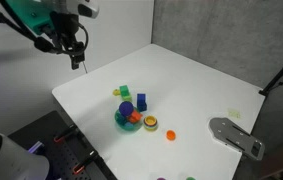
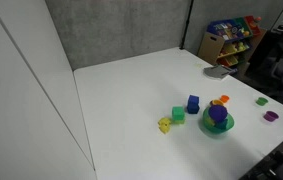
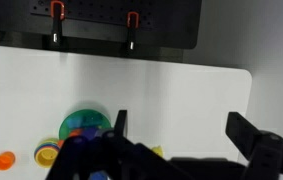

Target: Put the purple cup into the stack off cups

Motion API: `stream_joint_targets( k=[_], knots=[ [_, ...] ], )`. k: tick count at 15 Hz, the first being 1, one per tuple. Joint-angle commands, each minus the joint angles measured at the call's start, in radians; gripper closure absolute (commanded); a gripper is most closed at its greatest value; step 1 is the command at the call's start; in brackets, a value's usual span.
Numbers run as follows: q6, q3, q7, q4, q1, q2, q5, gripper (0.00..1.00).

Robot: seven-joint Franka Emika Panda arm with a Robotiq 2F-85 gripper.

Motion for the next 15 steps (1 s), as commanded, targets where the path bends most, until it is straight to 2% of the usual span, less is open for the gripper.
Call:
stream_joint_targets(
  k=[1,10,15],
  knots=[
    [-0.004,0.017,-0.010,0.002,-0.021,0.002,0.009,0.00],
    [0.028,0.013,-0.009,0.058,-0.060,0.036,-0.040,0.00],
    [0.119,0.001,-0.018,0.067,-0.095,0.093,-0.076,0.00]
  ],
)
